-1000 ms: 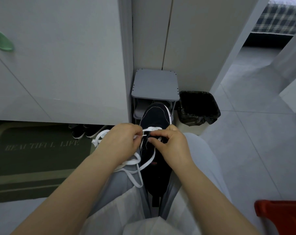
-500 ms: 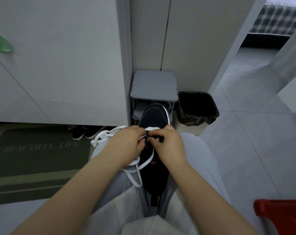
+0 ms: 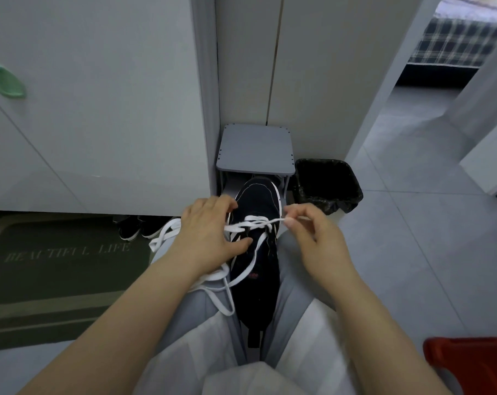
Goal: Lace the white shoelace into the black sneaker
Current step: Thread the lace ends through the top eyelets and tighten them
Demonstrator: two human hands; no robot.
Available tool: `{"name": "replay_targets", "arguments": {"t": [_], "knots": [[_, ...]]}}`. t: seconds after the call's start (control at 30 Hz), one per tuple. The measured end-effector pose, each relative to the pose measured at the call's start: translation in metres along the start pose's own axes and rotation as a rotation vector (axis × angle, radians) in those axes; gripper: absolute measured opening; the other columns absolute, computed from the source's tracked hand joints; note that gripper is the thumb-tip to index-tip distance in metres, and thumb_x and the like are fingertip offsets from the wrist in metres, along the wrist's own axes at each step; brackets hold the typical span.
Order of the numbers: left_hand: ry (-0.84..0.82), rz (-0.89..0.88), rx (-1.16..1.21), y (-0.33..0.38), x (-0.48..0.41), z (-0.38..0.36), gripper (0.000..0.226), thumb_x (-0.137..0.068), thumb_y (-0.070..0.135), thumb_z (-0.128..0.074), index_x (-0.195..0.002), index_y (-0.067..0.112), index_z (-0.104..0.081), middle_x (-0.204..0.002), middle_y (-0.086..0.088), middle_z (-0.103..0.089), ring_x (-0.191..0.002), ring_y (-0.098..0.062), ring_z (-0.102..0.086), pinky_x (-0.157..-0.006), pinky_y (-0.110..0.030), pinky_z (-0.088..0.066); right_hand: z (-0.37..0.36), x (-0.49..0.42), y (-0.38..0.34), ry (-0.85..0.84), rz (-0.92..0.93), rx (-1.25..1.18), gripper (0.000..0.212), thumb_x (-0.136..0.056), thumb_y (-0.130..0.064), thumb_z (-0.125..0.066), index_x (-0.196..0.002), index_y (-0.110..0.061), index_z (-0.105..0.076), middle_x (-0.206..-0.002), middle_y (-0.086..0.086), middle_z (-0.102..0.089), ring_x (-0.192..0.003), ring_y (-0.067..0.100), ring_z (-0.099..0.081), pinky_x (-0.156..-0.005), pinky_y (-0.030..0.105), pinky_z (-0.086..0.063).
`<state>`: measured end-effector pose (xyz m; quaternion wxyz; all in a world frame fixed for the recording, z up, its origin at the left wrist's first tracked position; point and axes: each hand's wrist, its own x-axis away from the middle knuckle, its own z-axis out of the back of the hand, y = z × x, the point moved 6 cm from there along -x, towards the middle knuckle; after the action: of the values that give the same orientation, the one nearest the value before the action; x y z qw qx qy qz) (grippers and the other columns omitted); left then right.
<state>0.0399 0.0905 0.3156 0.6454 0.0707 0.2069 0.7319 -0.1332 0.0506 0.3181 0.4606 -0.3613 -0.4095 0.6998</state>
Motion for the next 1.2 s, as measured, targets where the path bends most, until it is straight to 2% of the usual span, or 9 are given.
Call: {"name": "replay_targets", "arguments": {"t": [0.1,0.2,0.33,0.67,0.8,0.93,1.03,1.1,1.2], "knots": [[-0.061,-0.018,0.008,0.003,-0.001,-0.007,0.049,-0.075,0.047,-0.063,-0.114,0.026,-0.046,-0.114,0.01,-0.05,-0.111,-0.013,-0.041,-0.095,-0.028,-0.02,0.003,0.008,-0.004,-0.054,-0.087,-0.539,0.014,-0.097,-0.011,-0.041,-0.085,-0.014,-0.046,-0.093,-0.002,-0.073,-0.095,0.006,-0.066,-0.085,0.012,-0.046],[-0.081,-0.008,0.041,0.003,-0.003,-0.006,0.04,-0.074,0.042,-0.063,-0.107,0.025,-0.049,-0.102,0.013,-0.053,-0.104,-0.012,-0.045,-0.097,-0.028,-0.02,0.014,0.017,-0.001,-0.137,-0.156,-0.753,0.014,-0.096,-0.01,-0.042,-0.082,-0.011,-0.045,-0.058,-0.003,-0.058,-0.065,0.016,-0.063,-0.08,0.028,-0.051],[-0.12,0.005,0.046,-0.002,-0.003,-0.005,0.04,-0.063,0.049,-0.047,-0.095,0.026,-0.053,-0.084,0.016,-0.049,-0.095,-0.01,-0.044,-0.093,-0.026,-0.018,0.015,0.025,0.01,-0.43,-0.138,0.005,0.014,-0.086,-0.023,-0.057,-0.073,-0.019,-0.054,-0.048,-0.01,-0.043,-0.048,0.006,-0.041,-0.059,0.024,-0.039],[-0.106,-0.012,-0.034,0.001,-0.006,-0.007,0.042,-0.06,0.06,-0.038,-0.084,0.027,-0.048,-0.07,0.018,-0.039,-0.091,-0.011,-0.043,-0.094,-0.029,-0.02,-0.047,-0.003,-0.011,-0.09,0.19,0.666,0.021,-0.084,-0.029,-0.064,-0.099,-0.014,-0.069,-0.1,0.002,-0.052,-0.096,0.021,-0.048,-0.082,0.031,-0.041],[-0.116,0.007,-0.037,0.001,-0.006,-0.008,0.034,-0.065,0.054,-0.042,-0.085,0.027,-0.047,-0.069,0.018,-0.041,-0.089,-0.011,-0.041,-0.093,-0.029,-0.02,-0.036,-0.002,-0.012,-0.045,0.111,0.256,0.01,-0.082,-0.019,-0.069,-0.078,-0.01,-0.069,-0.089,-0.011,-0.053,-0.089,0.007,-0.055,-0.081,0.024,-0.044],[-0.135,0.041,0.011,-0.002,-0.005,-0.009,0.032,-0.062,0.045,-0.04,-0.087,0.026,-0.048,-0.077,0.014,-0.048,-0.091,-0.012,-0.042,-0.093,-0.027,-0.018,-0.004,0.007,-0.02,-0.029,-0.095,-0.65,0.022,-0.093,-0.004,-0.047,-0.072,-0.008,-0.047,-0.076,-0.001,-0.069,-0.069,0.003,-0.064,-0.07,0.017,-0.051],[-0.176,0.047,0.029,-0.002,-0.006,-0.011,0.033,-0.062,0.045,-0.041,-0.087,0.025,-0.048,-0.075,0.016,-0.047,-0.09,-0.012,-0.041,-0.094,-0.027,-0.017,0.032,0.012,-0.02,0.058,-0.142,-0.949,0.028,-0.091,-0.007,-0.043,-0.064,-0.013,-0.039,-0.044,-0.003,-0.042,-0.039,0.009,-0.039,-0.045,0.021,-0.044],[-0.204,0.056,0.042,-0.003,-0.008,-0.013,0.028,-0.068,0.045,-0.048,-0.087,0.026,-0.049,-0.077,0.014,-0.053,-0.091,-0.013,-0.043,-0.095,-0.029,-0.019,0.045,0.012,-0.011,0.043,-0.181,-0.62,0.028,-0.093,-0.007,-0.044,-0.066,-0.014,-0.04,-0.043,-0.007,-0.035,-0.037,0.007,-0.029,-0.041,0.019,-0.033],[-0.243,0.054,0.076,-0.005,-0.01,-0.012,0.015,-0.075,0.034,-0.06,-0.084,0.027,-0.05,-0.075,0.012,-0.057,-0.086,-0.014,-0.049,-0.091,-0.029,-0.028,0.026,0.011,-0.003,-0.153,-0.126,0.003,0.015,-0.087,-0.019,-0.058,-0.077,-0.03,-0.055,-0.067,-0.013,-0.056,-0.06,0.004,-0.052,-0.062,0.023,-0.044]]}}
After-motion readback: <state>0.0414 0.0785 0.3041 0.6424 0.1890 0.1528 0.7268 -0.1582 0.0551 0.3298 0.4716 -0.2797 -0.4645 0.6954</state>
